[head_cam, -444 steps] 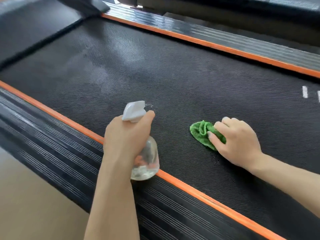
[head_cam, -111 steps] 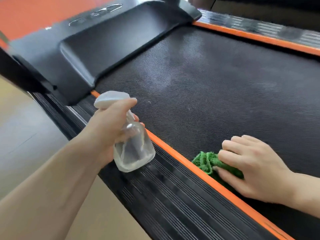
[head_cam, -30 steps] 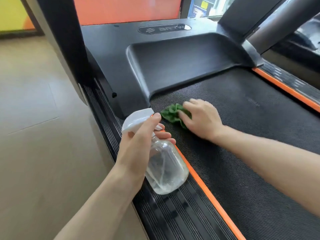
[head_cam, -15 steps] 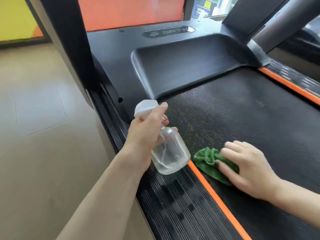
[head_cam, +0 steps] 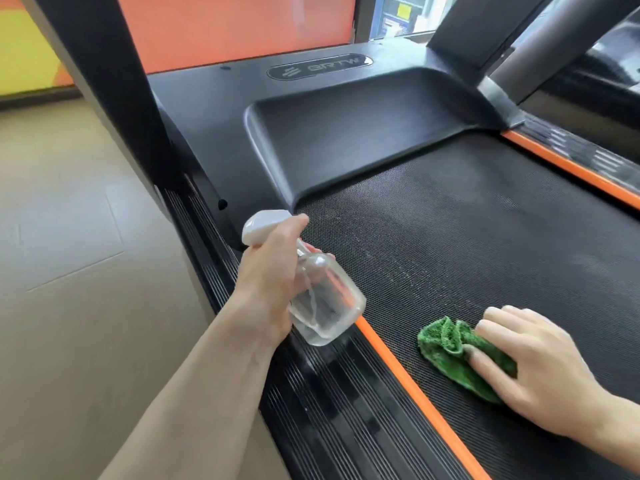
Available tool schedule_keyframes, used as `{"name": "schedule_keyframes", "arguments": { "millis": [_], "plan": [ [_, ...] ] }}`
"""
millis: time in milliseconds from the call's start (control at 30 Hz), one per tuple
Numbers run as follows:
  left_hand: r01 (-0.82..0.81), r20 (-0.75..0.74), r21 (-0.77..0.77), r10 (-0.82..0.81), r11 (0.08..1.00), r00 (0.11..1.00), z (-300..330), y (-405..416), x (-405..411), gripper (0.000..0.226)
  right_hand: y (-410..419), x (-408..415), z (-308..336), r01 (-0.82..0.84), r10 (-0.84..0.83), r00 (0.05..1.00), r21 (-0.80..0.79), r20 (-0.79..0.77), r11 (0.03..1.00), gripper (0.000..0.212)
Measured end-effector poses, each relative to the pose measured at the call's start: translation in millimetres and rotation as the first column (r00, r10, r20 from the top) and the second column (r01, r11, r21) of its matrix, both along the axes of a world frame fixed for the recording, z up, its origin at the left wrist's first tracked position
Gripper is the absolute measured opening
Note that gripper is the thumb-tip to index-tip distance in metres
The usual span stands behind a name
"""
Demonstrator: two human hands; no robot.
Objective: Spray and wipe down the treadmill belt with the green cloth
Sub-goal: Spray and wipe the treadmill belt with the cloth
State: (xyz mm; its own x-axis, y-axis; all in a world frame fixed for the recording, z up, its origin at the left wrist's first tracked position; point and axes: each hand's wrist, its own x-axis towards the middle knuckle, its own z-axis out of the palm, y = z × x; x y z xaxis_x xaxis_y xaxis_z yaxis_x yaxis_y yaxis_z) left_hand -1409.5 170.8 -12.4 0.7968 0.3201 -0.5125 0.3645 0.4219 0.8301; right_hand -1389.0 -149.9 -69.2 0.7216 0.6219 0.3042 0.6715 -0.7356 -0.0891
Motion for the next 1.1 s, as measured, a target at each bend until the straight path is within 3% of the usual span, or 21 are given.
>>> {"name": "schedule_keyframes", "arguments": {
  "millis": [167,267,400,667,833,1000,1100],
  "plan": [
    [-0.061,0.023,0.033,0.06,0.998,0.998,-2,-1,-4,0.035,17,16,3,-0.013,0.013,1.0,-0.002,0.008,1.0,0.039],
    [-0.099,0.016,0.007,0.099,0.995,0.995,-3,-1,-6,0.056,59,48,2,0.003,-0.004,1.0,0.013,0.012,1.0,0.036],
    [-0.087,0.061,0.056,0.083,0.995,0.995,-4,-3,-9,0.034,133,95,-3,0.066,-0.066,0.998,0.008,0.009,0.998,0.038],
    [-0.14,0.069,0.059,0.136,0.988,0.988,-5,-3,-12,0.033,225,154,4,0.147,-0.148,0.988,-0.023,-0.037,0.989,0.037],
    [-0.132,0.084,0.056,0.127,0.99,0.988,-4,-3,-14,0.032,167,92,4,-0.123,0.12,0.991,-0.032,-0.063,0.992,0.03],
    [-0.112,0.071,0.044,0.109,0.993,0.992,-4,-3,-14,0.035,128,81,8,-0.396,0.397,0.918,-0.154,-0.028,0.905,0.033],
    [-0.138,0.055,0.038,0.135,0.99,0.989,-5,-4,-10,0.033,162,112,6,-0.32,0.328,0.944,-0.141,0.033,0.937,0.032]
  ]
}}
